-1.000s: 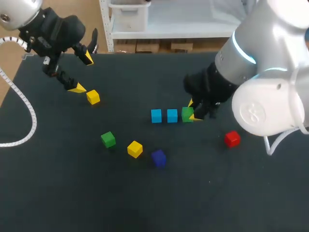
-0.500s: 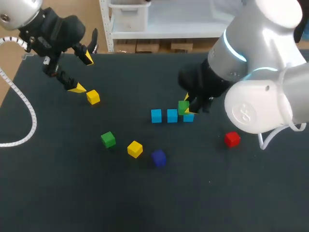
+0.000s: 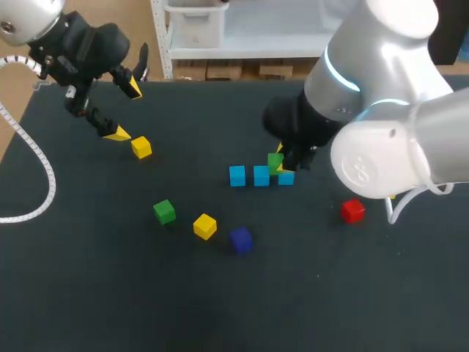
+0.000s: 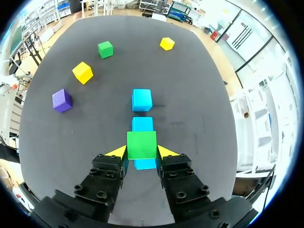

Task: Place the blue cubes, place green cubes on the blue cubes, place the yellow cubes on the green cubes, then place the red cubes on the yellow cubes, and place purple cube on the red cubes.

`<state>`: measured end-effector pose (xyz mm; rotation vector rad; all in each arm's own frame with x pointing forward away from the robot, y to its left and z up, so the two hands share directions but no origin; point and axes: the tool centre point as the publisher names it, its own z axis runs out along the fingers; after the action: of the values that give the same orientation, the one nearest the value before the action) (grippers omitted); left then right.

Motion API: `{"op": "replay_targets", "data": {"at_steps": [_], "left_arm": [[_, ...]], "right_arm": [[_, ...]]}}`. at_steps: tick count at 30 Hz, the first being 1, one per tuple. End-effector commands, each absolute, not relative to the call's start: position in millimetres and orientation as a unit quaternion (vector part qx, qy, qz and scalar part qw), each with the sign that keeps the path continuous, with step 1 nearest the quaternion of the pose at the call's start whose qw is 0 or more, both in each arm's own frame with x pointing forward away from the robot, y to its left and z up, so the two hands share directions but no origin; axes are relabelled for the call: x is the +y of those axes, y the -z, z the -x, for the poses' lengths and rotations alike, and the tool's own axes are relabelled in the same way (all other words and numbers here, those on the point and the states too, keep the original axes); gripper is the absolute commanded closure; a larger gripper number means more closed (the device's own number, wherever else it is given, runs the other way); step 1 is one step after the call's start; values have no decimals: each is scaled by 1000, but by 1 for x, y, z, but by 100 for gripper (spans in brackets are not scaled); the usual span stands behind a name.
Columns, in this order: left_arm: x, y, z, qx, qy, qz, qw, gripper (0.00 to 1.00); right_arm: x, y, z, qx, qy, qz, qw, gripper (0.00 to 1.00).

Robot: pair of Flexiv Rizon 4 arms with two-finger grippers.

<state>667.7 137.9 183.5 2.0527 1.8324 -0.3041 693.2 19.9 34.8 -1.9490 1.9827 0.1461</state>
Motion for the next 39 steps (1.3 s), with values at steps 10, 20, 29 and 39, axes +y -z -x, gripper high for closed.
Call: {"op": "replay_targets", "data": {"at_steps": [10, 20, 29, 39], "left_arm": [[138, -183, -668, 650, 108, -729, 185, 0], [138, -183, -668, 650, 108, -729, 185, 0], [138, -183, -668, 650, 108, -729, 185, 0], [138, -183, -668, 650, 108, -729, 185, 0]], "right_arm": [[22, -31, -698, 706, -37, 685, 173, 100], [21, -29, -700, 708, -37, 684, 171, 100], [21, -28, -702, 708, -38, 684, 171, 100], [20, -28, -704, 709, -39, 684, 170, 100]]}}
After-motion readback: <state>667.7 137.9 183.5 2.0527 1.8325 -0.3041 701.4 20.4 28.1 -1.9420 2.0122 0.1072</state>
